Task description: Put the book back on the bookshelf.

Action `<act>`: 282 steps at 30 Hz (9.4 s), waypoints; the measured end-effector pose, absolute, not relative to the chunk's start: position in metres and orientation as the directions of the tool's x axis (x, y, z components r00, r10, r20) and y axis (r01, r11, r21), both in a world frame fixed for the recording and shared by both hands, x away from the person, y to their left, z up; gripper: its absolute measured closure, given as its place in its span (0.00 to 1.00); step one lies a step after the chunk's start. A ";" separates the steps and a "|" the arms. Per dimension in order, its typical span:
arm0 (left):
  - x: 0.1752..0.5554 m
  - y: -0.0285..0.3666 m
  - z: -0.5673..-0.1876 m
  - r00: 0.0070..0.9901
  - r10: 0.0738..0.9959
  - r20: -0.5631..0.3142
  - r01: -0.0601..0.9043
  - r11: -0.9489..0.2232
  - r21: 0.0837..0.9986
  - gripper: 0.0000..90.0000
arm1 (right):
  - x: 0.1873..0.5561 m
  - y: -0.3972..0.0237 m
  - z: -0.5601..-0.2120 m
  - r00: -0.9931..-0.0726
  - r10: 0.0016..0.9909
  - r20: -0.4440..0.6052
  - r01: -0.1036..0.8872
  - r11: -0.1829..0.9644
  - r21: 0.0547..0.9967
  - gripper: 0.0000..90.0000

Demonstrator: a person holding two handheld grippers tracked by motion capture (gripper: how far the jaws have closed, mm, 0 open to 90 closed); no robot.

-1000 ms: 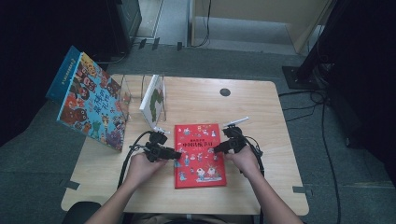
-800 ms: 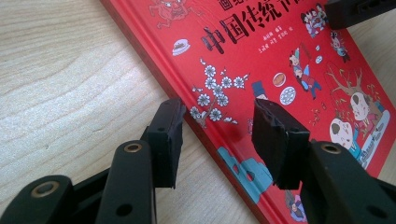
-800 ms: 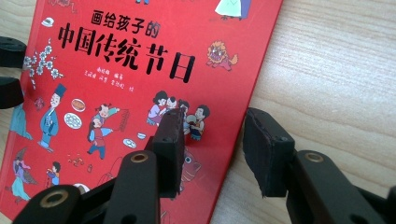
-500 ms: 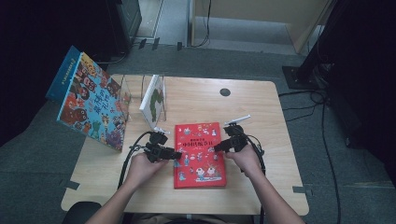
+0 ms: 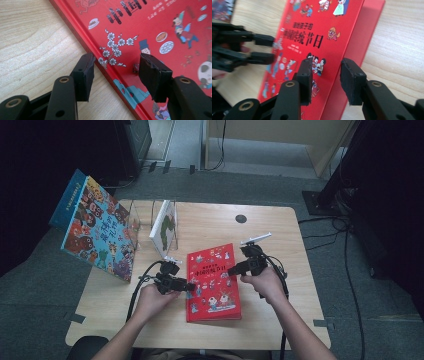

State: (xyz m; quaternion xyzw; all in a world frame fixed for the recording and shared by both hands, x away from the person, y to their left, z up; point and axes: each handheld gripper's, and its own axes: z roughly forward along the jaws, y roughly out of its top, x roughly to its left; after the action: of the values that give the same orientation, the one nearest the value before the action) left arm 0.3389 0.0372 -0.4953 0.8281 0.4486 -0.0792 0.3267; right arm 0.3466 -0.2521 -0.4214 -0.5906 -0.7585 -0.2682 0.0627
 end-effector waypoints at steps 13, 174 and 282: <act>0.344 0.049 -0.488 0.542 0.701 -0.463 0.822 -0.328 0.466 0.48 | 0.352 -0.213 -0.377 -0.362 0.818 0.448 0.916 0.222 0.335 0.75; 0.389 0.075 -0.401 0.689 0.390 -0.611 0.703 -0.156 0.694 0.36 | 0.348 -0.234 -0.327 -0.700 0.480 0.528 0.710 0.393 0.584 0.96; 0.389 0.103 -0.335 0.700 0.476 -0.533 0.685 -0.235 0.690 0.90 | 0.346 -0.286 -0.457 -0.672 0.710 0.209 0.632 0.404 0.661 0.51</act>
State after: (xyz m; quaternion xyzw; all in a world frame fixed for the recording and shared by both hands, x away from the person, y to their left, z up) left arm 0.3893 0.1034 -0.3346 0.7785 0.3729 -0.1058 0.4936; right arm 0.3459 -0.2858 -0.4574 -0.4013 -0.8361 -0.3703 -0.0527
